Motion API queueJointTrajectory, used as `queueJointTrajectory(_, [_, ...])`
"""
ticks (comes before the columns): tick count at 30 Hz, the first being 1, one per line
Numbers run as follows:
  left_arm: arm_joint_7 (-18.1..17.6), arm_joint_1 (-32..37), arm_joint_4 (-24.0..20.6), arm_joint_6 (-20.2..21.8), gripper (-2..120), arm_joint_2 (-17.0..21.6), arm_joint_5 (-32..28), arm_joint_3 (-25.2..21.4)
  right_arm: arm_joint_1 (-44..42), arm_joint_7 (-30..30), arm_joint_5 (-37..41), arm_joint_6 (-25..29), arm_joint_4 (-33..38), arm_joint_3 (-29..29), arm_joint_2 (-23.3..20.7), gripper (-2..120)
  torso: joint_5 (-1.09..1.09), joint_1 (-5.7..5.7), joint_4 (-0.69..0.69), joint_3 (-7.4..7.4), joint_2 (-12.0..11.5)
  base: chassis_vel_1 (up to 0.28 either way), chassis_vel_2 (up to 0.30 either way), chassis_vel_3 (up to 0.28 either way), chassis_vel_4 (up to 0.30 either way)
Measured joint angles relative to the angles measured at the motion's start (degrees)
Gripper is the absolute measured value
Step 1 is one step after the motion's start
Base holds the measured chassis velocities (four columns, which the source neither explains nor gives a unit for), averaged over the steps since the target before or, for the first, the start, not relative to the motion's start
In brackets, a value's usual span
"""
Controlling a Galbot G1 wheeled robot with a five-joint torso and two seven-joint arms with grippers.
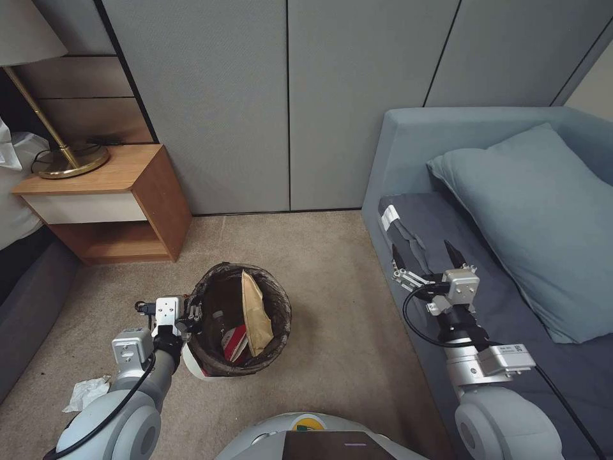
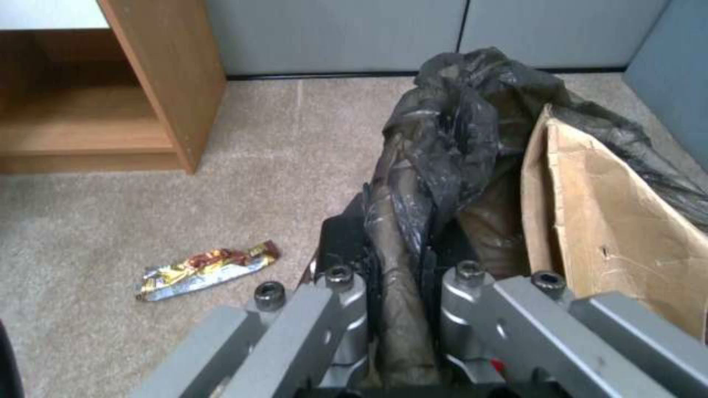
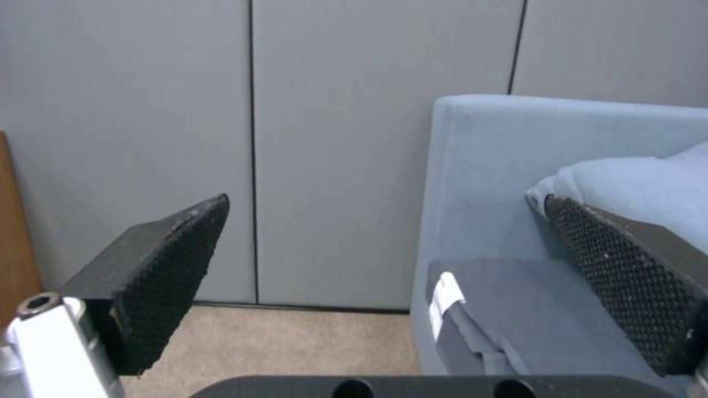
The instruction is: Pick up the trash bin, then pick up the garbage from the floor and place it into the trash bin.
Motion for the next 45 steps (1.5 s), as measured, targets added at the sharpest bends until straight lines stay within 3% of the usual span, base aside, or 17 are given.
queueJointTrajectory(45, [0.33,-0.96,0.0,0.07,7,0.01,-0.85,0.63,1.23,1.35,-0.82,-2.41,1.04,-1.46,1.8,100,0.01,0.0,0.0,0.0,0.0,0.0,0.0,0.0,0.0])
